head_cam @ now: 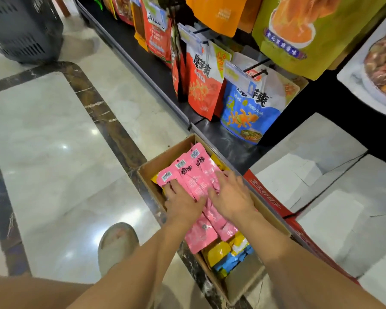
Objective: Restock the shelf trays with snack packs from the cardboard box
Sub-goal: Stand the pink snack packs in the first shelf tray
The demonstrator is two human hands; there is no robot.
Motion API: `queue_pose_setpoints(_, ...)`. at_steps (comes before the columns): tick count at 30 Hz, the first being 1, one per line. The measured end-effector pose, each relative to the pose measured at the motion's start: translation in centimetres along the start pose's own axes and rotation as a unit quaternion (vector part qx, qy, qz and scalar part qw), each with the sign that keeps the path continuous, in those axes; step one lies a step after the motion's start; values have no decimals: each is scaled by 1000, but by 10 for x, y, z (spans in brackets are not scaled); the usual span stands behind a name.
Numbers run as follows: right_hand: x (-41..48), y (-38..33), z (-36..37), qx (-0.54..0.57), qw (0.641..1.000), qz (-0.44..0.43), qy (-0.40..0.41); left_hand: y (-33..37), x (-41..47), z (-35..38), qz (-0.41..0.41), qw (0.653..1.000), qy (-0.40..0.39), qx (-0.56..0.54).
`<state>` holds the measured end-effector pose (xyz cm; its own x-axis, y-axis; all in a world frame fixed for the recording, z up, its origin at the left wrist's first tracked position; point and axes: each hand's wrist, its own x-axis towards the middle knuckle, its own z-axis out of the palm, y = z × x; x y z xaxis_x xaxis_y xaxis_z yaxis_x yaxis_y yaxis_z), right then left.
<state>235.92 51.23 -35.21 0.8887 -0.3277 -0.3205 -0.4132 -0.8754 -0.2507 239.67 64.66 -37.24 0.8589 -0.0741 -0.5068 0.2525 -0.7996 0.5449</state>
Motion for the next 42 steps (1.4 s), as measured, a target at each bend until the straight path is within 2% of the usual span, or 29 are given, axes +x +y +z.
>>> queue_pose_setpoints(7,4,3,16,-15,998,5,56,-8,9,-6,-26,999,-5,-38)
queue_pose_setpoints(11,-4,9,12,-17,997,22,70,-10,-1,-17,-7,995,5,-99)
queue_pose_setpoints(18,-35,25,5,-117,987,38,106,-36,16,-28,-13,986,37,-164)
queue_pose_setpoints(22,-49,23,4,-151,984,62,68,-27,11,-38,-10,979,28,-203)
queue_pose_setpoints(25,-60,25,3,-136,987,69,51,-50,43,-20,2,976,15,-216)
queue_pose_setpoints(31,-83,38,9,-118,990,80,0,-1,-32,-71,8,965,-34,-259)
queue_pose_setpoints(39,-93,38,3,-98,992,77,-20,17,-48,-81,34,960,-75,-269)
queue_pose_setpoints(42,-95,44,-4,-51,995,79,-33,15,-39,-80,58,957,-78,-275)
